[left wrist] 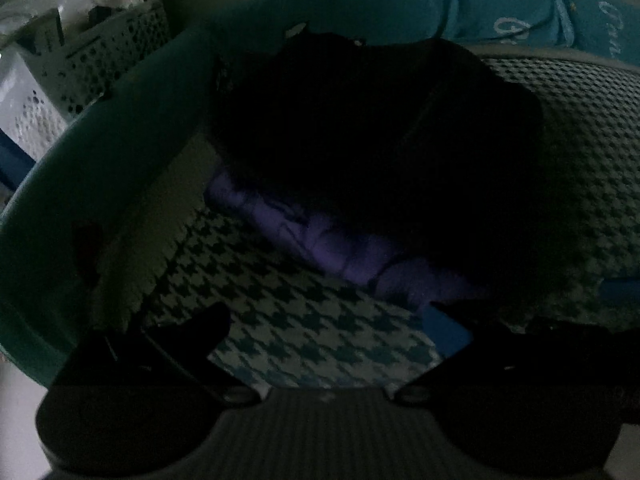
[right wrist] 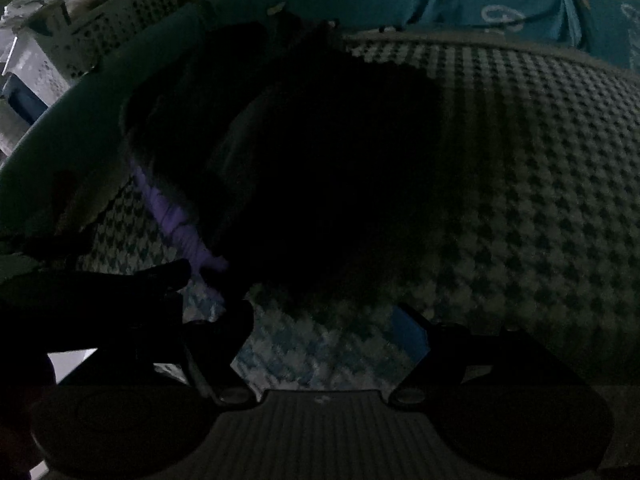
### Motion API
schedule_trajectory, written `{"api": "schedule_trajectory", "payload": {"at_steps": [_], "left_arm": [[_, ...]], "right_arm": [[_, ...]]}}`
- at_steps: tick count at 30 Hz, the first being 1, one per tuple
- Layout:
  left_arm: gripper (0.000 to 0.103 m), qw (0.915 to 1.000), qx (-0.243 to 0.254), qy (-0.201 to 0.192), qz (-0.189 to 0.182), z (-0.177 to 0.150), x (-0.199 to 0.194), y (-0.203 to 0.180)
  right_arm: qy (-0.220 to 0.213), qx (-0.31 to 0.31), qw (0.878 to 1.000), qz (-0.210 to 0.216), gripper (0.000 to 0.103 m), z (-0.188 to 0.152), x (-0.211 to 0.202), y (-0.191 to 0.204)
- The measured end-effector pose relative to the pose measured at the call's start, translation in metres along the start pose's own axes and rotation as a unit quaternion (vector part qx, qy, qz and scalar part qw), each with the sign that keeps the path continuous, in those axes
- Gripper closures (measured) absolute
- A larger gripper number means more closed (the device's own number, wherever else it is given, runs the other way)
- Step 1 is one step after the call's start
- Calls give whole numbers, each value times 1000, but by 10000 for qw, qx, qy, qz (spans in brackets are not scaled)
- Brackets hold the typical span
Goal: Fold clothes
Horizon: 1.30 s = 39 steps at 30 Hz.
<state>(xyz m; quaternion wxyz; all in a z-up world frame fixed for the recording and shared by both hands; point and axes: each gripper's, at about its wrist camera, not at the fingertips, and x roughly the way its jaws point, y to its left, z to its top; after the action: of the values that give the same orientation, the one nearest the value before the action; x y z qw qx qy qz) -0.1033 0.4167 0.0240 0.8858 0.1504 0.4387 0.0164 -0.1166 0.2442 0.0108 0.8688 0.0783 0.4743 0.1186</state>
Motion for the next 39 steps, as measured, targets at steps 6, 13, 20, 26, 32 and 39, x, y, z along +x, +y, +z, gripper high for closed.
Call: {"api": "schedule_trajectory", "payload": {"at_steps": [6,13,20,26,32,39], "left_arm": [[0,9994,180,237,161,3,10,19],[0,9983,230,525,140,-7,22,20],[0,9978,407,519,-59,-18,25,21],[0,9983,269,516,-77,-26,26,37],[0,9984,136,541,-91,-33,30,49],[0,9980,249,565,-116,-40,34,46]], "right_arm": [[59,67,10000,14,26,-1,0,13],[-81,87,9999,33,25,2,-6,29],[-29,184,9998,-102,25,-2,-2,34],[35,77,9998,-153,25,-6,4,44],[91,-6,9998,-166,25,-10,11,57],[179,42,9995,-260,25,-13,20,63]]}}
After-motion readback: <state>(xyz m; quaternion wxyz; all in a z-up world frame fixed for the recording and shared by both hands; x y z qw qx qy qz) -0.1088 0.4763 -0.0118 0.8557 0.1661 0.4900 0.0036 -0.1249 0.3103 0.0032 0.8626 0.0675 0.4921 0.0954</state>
